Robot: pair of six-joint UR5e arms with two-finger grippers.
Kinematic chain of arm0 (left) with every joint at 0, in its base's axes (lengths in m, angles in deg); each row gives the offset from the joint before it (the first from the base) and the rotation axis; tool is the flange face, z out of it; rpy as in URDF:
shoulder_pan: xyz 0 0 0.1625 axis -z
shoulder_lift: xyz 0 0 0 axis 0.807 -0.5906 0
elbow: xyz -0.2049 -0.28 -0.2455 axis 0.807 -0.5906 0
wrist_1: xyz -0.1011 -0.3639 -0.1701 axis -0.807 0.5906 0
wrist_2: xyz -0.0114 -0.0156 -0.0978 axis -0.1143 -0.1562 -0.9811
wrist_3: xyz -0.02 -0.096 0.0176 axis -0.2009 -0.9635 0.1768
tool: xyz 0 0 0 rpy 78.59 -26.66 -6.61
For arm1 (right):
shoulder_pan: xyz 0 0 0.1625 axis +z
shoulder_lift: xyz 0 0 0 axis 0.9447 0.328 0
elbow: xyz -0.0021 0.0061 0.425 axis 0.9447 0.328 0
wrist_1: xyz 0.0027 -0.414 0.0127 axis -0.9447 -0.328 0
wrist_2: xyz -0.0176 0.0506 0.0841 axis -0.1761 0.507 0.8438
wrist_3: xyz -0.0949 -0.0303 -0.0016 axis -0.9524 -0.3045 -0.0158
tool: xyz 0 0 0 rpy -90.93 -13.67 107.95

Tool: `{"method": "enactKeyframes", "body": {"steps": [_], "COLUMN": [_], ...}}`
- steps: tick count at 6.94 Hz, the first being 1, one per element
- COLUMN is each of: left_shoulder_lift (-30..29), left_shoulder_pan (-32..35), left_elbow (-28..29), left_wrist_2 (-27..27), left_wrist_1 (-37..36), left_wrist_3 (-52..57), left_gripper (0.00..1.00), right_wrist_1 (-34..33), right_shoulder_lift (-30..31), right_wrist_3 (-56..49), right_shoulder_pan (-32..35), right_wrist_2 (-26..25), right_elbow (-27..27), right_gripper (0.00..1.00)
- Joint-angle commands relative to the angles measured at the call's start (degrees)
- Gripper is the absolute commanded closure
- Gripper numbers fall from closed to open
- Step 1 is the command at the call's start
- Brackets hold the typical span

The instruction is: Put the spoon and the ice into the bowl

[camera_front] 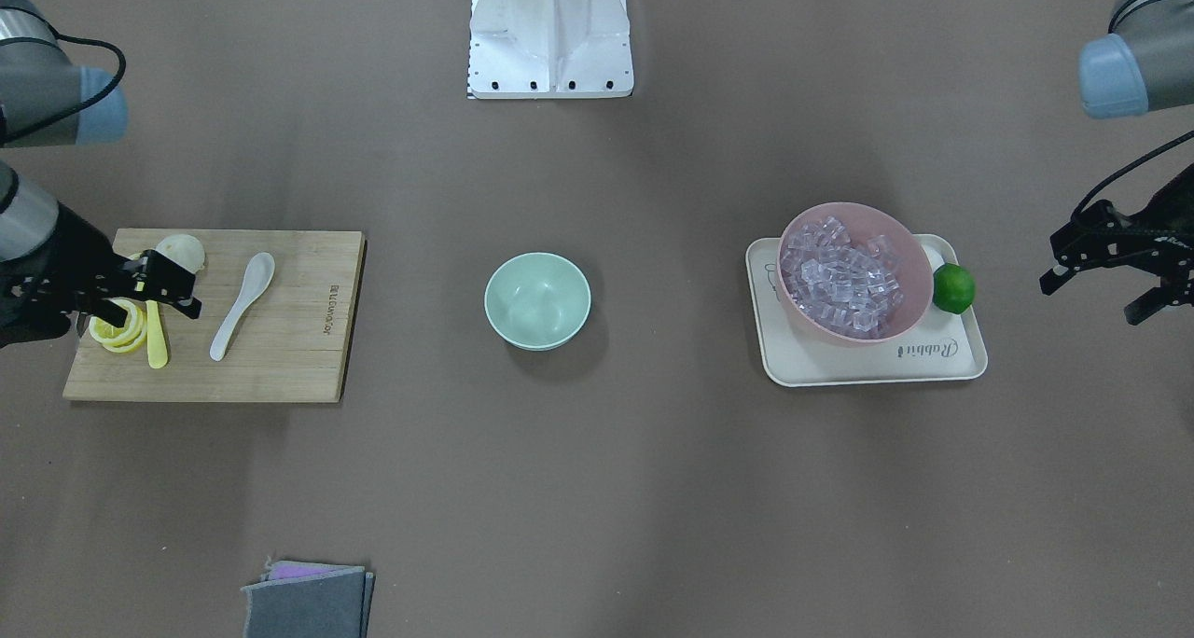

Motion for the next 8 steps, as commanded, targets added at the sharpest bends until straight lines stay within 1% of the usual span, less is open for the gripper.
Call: {"method": "enactKeyframes", "body": {"steps": [1, 2, 3, 4, 5, 6, 8], "left_shoulder_lift": [-2.2, -2.2, -2.2, -2.2, -2.1, -2.1, -2.1], "left_shoulder_pan": [-3.4, -4.0, -4.2, -4.3, -4.3, -4.5, -4.6], "left_elbow": [0.3, 0.3, 0.4, 0.5, 0.5, 0.4, 0.3], "left_wrist_2": [1.5, 2.6, 2.6, 2.7, 2.7, 2.7, 2.7], "left_wrist_1": [0.9, 0.9, 0.9, 0.8, 0.8, 0.9, 0.9], "left_wrist_3": [-5.1, -5.3, -5.4, -5.4, -5.6, -7.0, -7.3], "left_gripper": [0.03, 0.02, 0.03, 0.03, 0.02, 0.03, 0.02], "right_wrist_1": [0.0, -0.1, -0.2, -0.1, -0.1, -0.1, -0.1], "right_shoulder_lift": [-1.2, -1.0, -0.6, -0.7, -0.8, -0.5, -0.5], "right_wrist_3": [7.1, 8.8, 9.2, 10.4, 10.6, 10.5, 10.6], "right_shoulder_pan": [-4.8, -6.4, -6.7, -7.2, -7.3, -7.4, -8.0], "right_wrist_2": [-3.8, -5.9, -6.2, -6.2, -6.2, -6.3, -6.8], "right_elbow": [0.2, 0.9, 1.2, 2.7, 2.8, 3.1, 3.1], "right_gripper": [0.14, 0.26, 0.37, 0.40, 0.48, 0.48, 0.53]}}
